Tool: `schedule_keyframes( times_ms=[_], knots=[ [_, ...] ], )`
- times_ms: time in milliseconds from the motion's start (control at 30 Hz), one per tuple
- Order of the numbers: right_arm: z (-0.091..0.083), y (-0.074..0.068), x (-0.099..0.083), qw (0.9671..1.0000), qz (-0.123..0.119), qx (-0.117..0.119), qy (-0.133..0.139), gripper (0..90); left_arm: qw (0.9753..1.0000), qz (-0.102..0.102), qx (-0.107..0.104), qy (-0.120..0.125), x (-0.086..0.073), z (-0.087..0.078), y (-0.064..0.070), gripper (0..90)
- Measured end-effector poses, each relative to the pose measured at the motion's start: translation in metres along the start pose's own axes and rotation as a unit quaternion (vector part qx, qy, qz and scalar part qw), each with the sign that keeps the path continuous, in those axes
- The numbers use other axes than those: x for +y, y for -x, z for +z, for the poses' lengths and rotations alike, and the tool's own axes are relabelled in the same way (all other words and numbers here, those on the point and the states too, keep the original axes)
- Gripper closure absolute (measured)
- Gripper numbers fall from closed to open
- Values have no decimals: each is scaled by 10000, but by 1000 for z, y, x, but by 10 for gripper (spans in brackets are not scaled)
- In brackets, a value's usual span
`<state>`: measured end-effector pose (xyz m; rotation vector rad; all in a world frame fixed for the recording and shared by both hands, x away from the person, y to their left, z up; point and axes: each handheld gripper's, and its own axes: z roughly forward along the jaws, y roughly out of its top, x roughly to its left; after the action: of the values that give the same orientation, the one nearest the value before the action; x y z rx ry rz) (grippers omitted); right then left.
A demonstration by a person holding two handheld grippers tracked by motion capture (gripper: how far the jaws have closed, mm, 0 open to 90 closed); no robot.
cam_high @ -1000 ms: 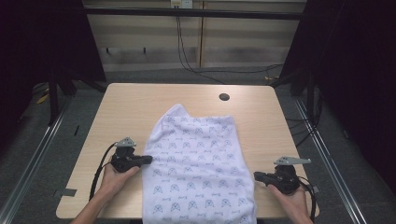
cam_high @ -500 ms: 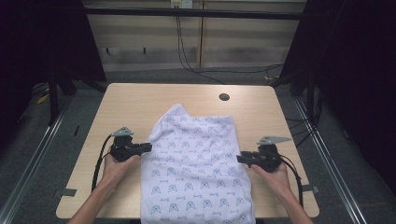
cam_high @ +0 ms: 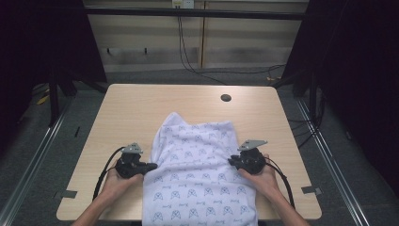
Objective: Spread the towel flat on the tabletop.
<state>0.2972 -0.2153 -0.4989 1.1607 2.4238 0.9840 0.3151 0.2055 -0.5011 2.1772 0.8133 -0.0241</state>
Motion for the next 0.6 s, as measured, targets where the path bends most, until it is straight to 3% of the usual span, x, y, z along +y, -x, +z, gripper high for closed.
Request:
schedule_keyframes(
  times_ms=[67, 100, 333, 467, 567, 600],
  knots=[
    [-4, -1, -2, 10000, -32, 50, -68, 850, 10000, 23, -47, -20, -2, -1, 5, 836],
    [-14, -3, -10, 9997, -62, 190, -153, 868, 9997, 75, -211, -78, -5, -2, 12, 820],
    [-46, -21, -41, 9969, 0, 709, -333, 871, 9965, 261, -710, -353, -15, -5, 38, 795],
    [-62, -30, -57, 9944, 45, 978, -385, 838, 9944, 357, -867, -497, -21, -9, 50, 793],
    [-68, -31, -59, 9936, 101, 1066, -347, 774, 9948, 315, -912, -311, -18, -12, 49, 758],
    [-69, -29, -58, 9932, 190, 1113, -279, 762, 9961, 239, -847, -62, -11, -15, 41, 756]
  ],
)
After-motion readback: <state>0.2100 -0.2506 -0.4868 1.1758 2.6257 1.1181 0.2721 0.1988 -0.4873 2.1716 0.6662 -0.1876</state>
